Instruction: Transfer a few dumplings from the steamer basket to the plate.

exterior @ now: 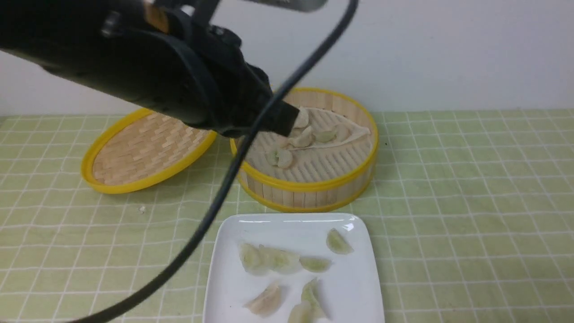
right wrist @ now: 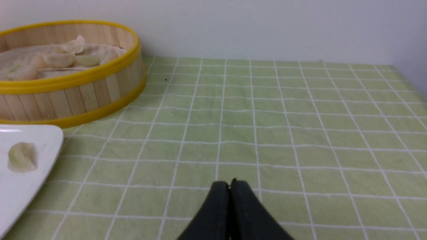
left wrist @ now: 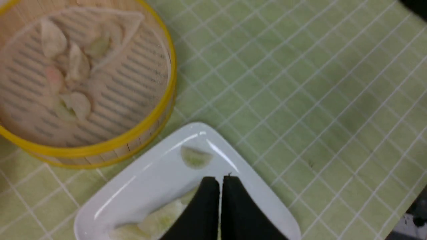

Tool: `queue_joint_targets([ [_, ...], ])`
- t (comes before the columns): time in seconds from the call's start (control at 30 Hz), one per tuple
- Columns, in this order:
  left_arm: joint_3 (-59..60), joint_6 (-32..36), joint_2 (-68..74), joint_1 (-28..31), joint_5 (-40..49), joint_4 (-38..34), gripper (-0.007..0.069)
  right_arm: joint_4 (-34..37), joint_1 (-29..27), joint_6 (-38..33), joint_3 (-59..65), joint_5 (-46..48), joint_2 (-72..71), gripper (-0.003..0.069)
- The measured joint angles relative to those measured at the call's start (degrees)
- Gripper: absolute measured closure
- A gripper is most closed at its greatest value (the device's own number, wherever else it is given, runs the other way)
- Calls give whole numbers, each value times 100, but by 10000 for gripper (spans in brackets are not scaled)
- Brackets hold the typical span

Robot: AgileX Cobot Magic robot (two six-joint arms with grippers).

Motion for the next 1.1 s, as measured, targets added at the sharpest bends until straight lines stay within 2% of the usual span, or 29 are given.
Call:
queue_joint_targets([
  [0.23, 632, 127, -1343, 0, -499, 0, 631, 0, 0, 0, 0, 0, 0, 673],
  [0.6, 2778, 127, -3311, 0, -2120, -43, 631, 0, 0, 0, 0, 0, 0, 673],
  [0.87, 3088, 127, -3612, 0, -2193, -72, 631, 0, 0, 0, 0, 0, 0, 673],
  [1.1, 3094, 127, -3612, 0, -1920, -72, 631, 0, 0, 0, 0, 0, 0, 673],
])
